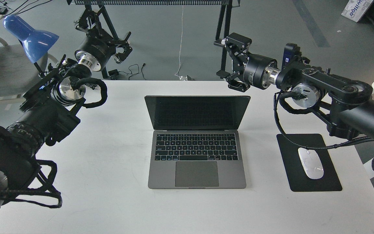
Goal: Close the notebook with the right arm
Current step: 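Push the laptop screen down toward the keyboard with the right gripper, then press the right gripper on the lid to shut it fully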
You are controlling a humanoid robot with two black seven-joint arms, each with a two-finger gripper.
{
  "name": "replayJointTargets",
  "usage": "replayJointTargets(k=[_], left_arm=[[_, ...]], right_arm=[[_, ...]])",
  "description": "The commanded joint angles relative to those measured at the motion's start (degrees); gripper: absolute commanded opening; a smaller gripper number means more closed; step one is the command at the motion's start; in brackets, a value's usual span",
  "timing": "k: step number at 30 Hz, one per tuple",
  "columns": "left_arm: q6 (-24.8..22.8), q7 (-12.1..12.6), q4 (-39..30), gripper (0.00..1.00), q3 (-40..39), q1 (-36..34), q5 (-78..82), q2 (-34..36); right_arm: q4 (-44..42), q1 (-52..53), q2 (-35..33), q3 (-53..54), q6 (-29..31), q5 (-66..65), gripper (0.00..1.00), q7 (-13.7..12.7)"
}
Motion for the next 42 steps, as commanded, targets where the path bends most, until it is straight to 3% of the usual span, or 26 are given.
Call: replayJointTargets(k=[1,14,42], left_arm=[[0.00,0.00,0.00,1.00,-0.07,0.00,-0.01,-0.05],[0.00,0.00,0.00,1.00,-0.07,0.00,-0.01,-0.05],[0.00,0.00,0.00,1.00,0.02,0.00,0.08,-0.05]], right_arm=[[2.11,-1.11,-0.79,-0.81,-0.39,-0.67,1.00,-0.04],[14.16,-8.67,-8.35,-0.98,-0.39,-6.47,1.00,0.05],[12.93,-23.09,-5.11,-1.07,-2.50,-19.39,1.00,0.05]])
